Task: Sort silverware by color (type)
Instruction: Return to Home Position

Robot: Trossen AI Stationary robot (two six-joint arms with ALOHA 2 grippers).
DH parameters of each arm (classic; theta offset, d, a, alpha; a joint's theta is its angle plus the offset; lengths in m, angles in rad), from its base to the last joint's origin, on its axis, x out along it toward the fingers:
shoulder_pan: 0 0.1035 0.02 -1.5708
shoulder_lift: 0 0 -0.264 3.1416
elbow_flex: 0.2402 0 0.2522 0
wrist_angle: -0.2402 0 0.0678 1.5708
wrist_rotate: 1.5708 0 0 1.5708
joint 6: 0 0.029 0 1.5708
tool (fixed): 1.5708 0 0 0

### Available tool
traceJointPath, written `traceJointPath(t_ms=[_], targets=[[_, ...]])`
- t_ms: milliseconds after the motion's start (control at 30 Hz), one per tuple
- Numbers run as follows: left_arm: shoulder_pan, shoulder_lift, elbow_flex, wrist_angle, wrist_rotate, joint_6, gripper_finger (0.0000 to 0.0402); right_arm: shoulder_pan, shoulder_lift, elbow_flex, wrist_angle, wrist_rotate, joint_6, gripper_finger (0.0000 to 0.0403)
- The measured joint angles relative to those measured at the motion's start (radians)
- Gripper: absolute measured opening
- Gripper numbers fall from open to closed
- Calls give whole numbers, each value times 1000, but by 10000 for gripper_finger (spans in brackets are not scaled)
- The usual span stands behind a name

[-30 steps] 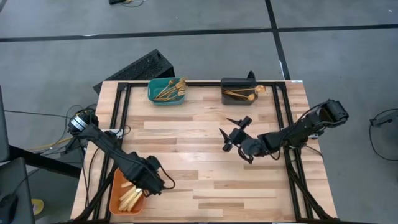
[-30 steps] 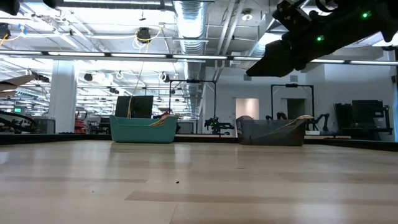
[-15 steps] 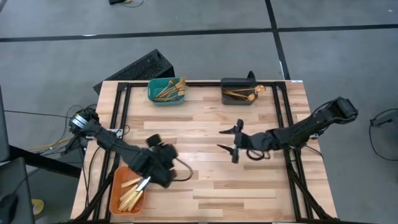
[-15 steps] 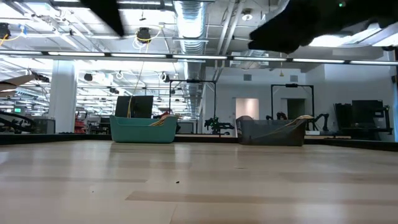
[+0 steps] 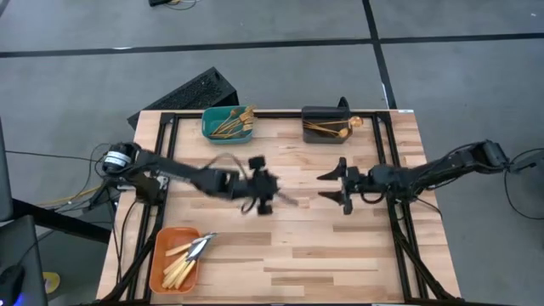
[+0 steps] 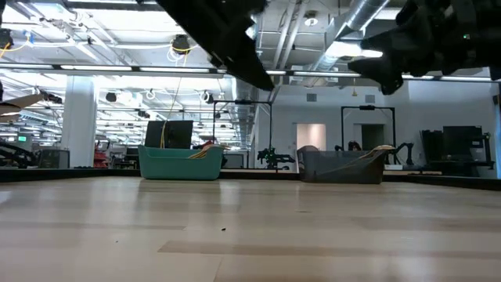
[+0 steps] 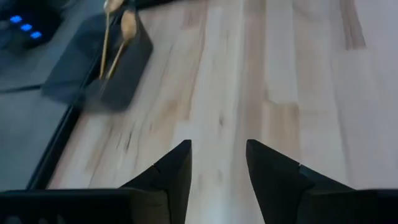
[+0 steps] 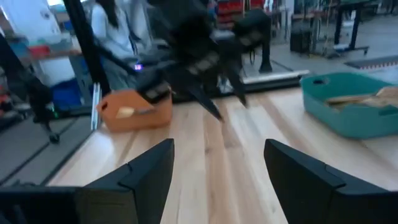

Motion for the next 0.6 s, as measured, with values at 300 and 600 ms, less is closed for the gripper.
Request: traceJointPath(t_ms=[300,600], targets=[[318,0,-60,225,544,108,139,-157,-152,-3,-123,-22,-34,274],[340,-161,-113,191,571,255,137,-202,-211,-3,-141,42,-1,274]])
